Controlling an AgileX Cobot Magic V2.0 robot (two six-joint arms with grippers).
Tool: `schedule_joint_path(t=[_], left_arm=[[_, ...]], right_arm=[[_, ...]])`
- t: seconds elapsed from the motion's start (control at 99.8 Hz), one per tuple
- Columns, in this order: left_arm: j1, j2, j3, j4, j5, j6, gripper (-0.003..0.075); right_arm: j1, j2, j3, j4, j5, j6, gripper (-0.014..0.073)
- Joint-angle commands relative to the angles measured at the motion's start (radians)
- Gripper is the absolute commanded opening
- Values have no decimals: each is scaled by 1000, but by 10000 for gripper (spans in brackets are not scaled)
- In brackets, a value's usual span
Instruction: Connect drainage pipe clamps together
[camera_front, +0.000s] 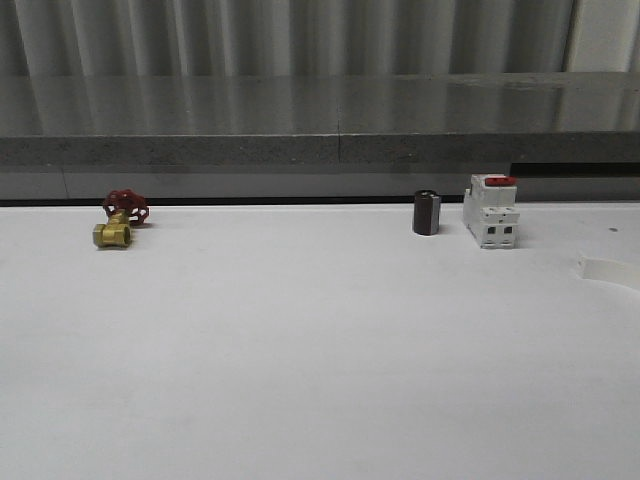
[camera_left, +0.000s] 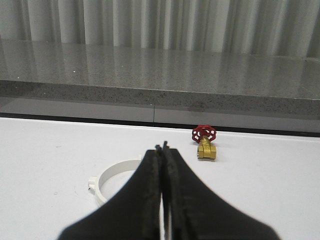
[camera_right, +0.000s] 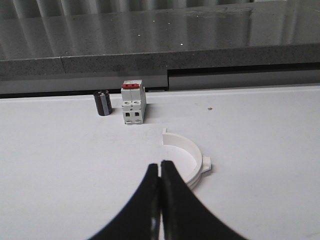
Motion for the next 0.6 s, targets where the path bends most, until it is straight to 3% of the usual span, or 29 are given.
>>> schedule_joint_path(t=[0.0,0.391,0.591], left_arm=[[-2,-31,36,-1,-69,-2,-20],[-2,-31,34,-28,-52,-4,-20],[-2,25,-79,-106,-15,-4,-20]], right_arm=[[0,-20,-15,-12,-78,-10,-118],[0,-20,-15,-12,-78,-10,-118],[0,-20,-15,-12,-78,-10,-118]])
